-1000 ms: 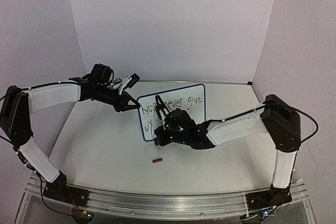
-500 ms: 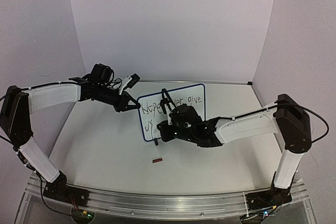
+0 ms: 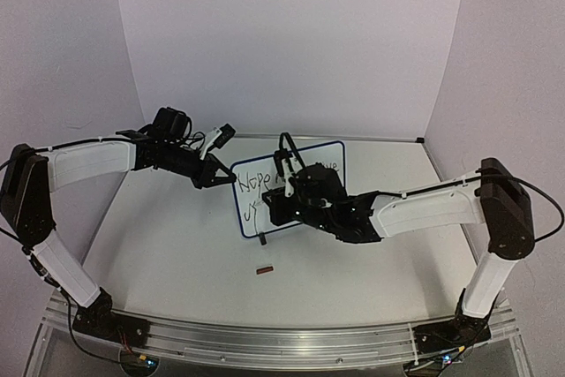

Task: Write a sentence on the whiteboard
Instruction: Write on the whiteboard with the whiteboard marker without the cap.

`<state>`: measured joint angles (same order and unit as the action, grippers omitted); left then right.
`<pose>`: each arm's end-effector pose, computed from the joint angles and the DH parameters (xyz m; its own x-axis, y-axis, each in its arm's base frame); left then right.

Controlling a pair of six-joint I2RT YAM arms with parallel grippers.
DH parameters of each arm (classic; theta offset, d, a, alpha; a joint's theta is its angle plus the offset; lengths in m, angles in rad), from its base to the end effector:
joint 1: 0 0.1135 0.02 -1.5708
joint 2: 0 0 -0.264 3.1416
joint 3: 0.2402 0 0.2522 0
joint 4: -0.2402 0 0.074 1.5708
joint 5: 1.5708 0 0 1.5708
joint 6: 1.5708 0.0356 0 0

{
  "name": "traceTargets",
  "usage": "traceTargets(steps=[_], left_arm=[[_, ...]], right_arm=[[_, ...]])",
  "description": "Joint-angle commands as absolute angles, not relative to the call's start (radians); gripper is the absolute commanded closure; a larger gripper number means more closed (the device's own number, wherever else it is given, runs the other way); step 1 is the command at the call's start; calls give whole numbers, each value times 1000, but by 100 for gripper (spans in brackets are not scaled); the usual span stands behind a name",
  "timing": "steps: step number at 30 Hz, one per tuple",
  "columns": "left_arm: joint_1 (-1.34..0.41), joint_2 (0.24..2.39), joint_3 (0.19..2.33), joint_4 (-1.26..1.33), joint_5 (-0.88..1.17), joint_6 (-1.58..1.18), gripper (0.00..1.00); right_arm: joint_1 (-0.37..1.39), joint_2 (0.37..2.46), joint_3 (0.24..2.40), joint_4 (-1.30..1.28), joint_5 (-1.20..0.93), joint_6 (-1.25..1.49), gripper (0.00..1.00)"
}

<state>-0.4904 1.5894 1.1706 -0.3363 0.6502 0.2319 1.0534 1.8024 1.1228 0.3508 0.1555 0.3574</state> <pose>0.2965 -0.1827 0.2625 -0.4129 0.4278 -0.8041 0.8823 0.4071 -0.2364 0.2087 0.3555 0.2279 -0.4246 -0.0474 -0.9041 -0.6806 0.6753 0.2843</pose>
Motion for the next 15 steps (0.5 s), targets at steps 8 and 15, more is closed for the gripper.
traceTargets(steps=[8,15], left_arm=[[-495,1607,1178,-382,573,272,100],[-494,1607,1178,-383,571,274,100]], right_arm=[[1050,1861,1195,377,203,340,100],[1050,1869,1200,367,239,347,100]])
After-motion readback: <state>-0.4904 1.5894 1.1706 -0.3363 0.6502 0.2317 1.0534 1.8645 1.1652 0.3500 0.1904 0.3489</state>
